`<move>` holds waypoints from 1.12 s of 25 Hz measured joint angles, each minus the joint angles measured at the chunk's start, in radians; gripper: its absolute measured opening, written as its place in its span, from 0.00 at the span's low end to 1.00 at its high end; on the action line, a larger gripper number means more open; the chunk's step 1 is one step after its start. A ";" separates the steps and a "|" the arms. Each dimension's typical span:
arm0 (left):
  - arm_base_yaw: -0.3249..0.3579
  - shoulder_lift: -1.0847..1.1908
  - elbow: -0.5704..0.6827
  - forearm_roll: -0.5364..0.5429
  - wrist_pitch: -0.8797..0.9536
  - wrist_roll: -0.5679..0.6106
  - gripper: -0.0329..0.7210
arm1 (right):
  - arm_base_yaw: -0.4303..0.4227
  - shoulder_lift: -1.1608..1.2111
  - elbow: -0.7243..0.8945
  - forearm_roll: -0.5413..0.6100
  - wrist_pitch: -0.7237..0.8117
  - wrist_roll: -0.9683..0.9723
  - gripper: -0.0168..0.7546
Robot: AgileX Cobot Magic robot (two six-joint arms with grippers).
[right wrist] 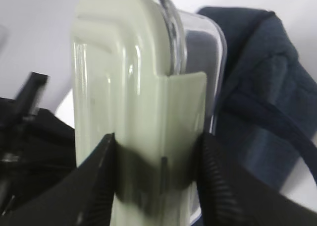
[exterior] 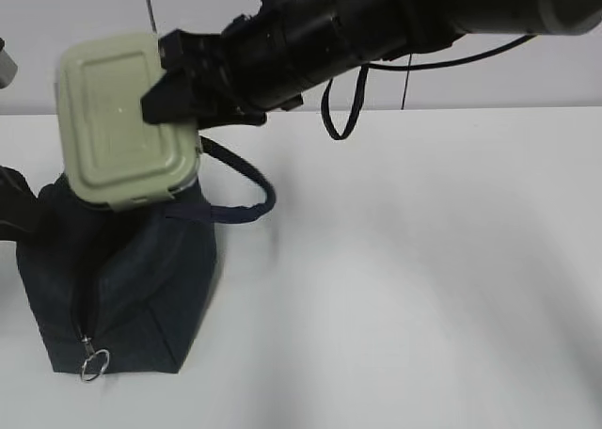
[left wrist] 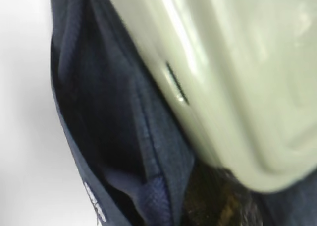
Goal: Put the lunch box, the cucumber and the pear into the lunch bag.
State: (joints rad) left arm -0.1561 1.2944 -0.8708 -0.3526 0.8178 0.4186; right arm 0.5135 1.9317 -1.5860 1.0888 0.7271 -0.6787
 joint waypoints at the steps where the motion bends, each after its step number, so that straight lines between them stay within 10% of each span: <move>1: 0.000 0.000 0.000 -0.003 -0.001 0.000 0.05 | 0.000 0.012 0.000 -0.058 -0.002 0.034 0.45; 7: 0.000 0.000 0.000 -0.019 -0.018 0.000 0.05 | 0.002 0.032 0.000 -0.376 0.010 0.283 0.45; 28: 0.000 0.000 0.000 -0.022 -0.022 0.000 0.05 | 0.124 0.202 -0.229 -0.397 0.058 0.395 0.48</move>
State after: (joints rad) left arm -0.1561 1.2944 -0.8708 -0.3743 0.7963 0.4186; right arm 0.6373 2.1332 -1.8150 0.6920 0.7848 -0.2838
